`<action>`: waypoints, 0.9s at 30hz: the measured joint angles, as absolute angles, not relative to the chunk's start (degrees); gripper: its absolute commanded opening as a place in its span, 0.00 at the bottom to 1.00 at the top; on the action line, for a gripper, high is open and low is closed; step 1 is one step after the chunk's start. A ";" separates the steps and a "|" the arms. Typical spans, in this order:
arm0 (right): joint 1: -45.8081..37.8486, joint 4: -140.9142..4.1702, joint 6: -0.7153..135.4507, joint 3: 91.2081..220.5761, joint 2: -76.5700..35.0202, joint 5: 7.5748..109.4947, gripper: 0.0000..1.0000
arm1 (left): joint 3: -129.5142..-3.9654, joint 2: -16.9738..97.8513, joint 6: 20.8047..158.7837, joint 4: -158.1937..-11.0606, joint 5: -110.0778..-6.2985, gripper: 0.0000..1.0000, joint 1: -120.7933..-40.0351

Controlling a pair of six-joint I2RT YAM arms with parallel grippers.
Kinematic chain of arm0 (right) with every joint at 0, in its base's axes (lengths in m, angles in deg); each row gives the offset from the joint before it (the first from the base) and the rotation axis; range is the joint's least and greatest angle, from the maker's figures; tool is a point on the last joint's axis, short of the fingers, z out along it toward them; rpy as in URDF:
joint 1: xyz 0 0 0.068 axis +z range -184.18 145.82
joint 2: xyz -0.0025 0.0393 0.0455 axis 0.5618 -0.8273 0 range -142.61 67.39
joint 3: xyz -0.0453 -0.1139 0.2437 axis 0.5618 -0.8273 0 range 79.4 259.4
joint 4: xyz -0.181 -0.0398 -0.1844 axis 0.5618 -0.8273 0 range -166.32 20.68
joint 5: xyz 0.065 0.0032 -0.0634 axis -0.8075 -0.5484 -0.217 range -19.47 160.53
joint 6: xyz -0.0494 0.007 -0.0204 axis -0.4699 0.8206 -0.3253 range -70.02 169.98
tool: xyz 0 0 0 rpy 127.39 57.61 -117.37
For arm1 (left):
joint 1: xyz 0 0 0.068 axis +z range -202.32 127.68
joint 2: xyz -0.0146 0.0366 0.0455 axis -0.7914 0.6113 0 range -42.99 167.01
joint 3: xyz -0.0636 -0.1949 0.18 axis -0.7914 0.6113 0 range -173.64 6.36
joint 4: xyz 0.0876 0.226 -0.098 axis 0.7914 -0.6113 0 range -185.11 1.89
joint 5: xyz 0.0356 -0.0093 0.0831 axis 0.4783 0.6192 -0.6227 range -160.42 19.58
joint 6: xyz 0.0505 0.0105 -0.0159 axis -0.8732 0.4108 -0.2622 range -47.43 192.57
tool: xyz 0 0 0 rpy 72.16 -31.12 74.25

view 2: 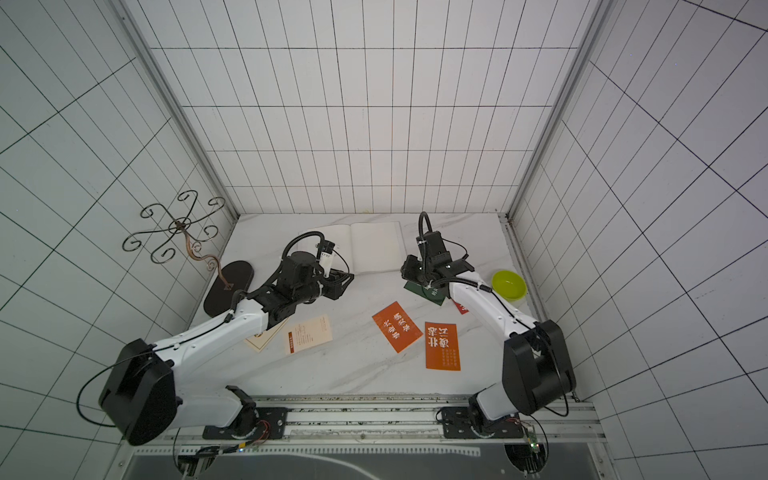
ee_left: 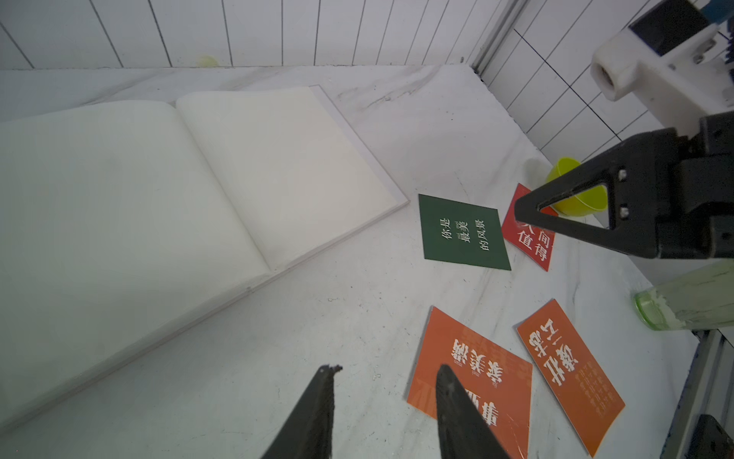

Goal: Place the photos into the photo albums
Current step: Adjust the photo at the center of the board.

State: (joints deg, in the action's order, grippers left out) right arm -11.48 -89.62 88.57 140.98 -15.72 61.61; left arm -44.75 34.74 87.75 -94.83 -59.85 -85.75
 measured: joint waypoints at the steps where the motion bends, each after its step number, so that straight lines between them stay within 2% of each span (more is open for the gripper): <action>1: -12.29 -89.77 88.72 139.63 -14.48 61.76 0.37 | -45.23 35.29 87.49 -94.81 -59.39 0.41 -86.18; 12: -17.80 -90.93 88.29 128.04 -5.84 65.82 0.41 | -54.82 48.12 90.64 -91.75 -54.80 0.41 -88.63; 27: -27.61 -82.97 88.79 123.98 -14.02 65.60 0.41 | -77.97 71.90 96.37 -87.14 -53.58 0.41 -92.96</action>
State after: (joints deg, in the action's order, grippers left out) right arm -27.61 -82.97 88.79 123.98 -14.02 65.60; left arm -77.97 71.90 96.37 -87.14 -53.58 -92.96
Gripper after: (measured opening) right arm 0.412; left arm 0.410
